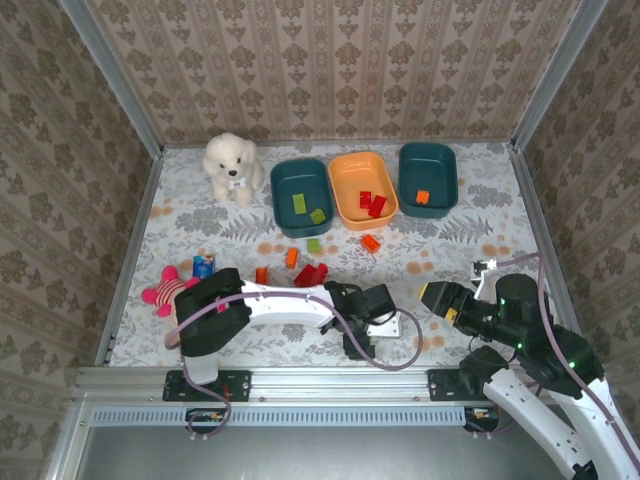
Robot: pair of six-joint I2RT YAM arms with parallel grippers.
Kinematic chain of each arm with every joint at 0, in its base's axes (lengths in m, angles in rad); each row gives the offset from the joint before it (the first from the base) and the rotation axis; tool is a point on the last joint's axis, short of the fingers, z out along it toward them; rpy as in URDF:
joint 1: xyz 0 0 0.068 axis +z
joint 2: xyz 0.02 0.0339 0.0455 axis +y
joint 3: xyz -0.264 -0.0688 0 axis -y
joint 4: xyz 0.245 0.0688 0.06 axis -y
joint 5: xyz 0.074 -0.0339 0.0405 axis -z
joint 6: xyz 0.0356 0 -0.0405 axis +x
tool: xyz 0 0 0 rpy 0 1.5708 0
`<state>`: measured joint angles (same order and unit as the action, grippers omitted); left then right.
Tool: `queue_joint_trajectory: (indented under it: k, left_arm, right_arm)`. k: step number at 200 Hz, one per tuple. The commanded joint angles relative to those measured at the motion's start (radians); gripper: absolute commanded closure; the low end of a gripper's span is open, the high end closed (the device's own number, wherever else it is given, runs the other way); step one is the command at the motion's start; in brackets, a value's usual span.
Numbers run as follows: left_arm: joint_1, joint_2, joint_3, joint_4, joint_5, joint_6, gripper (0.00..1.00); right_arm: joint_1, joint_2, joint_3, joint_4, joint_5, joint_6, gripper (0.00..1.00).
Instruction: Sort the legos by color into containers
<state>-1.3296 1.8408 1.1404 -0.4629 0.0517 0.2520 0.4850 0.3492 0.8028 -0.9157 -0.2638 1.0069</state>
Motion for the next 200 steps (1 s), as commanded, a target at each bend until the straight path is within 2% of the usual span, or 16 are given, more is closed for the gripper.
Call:
queue_joint_trajectory:
  k: [1,28,69,106,134,167,200]
  left_arm:
    - [-0.009,0.040,0.015,-0.025,-0.009,0.015,0.26]
    - [-0.013,0.051,0.019,-0.032,-0.009,0.010,0.34]
    - [-0.013,0.080,0.045,-0.065,0.008,-0.003,0.56]
    - [-0.011,0.047,0.056,-0.061,-0.032,-0.026,0.62]
    - [0.011,-0.033,0.100,-0.087,-0.071,-0.078,0.70]
    - [0.126,-0.176,0.151,-0.108,-0.089,-0.208,0.71]
    - [0.336,-0.244,0.169,-0.107,-0.059,-0.333,0.71]
  right_arm:
    - [0.000,0.007,-0.010,0.038,-0.023,0.023,0.23]
    - [0.000,0.017,-0.013,0.045,-0.023,0.022,0.23]
    - [0.000,0.035,-0.025,0.078,-0.025,0.030,0.23]
    - [-0.002,0.068,-0.018,0.102,-0.029,0.021,0.23]
    - [-0.003,0.105,0.021,0.103,0.000,-0.001,0.24]
    - [-0.005,0.200,0.105,0.137,0.033,-0.055,0.25]
    - [-0.009,0.374,0.160,0.267,-0.043,-0.130,0.25]
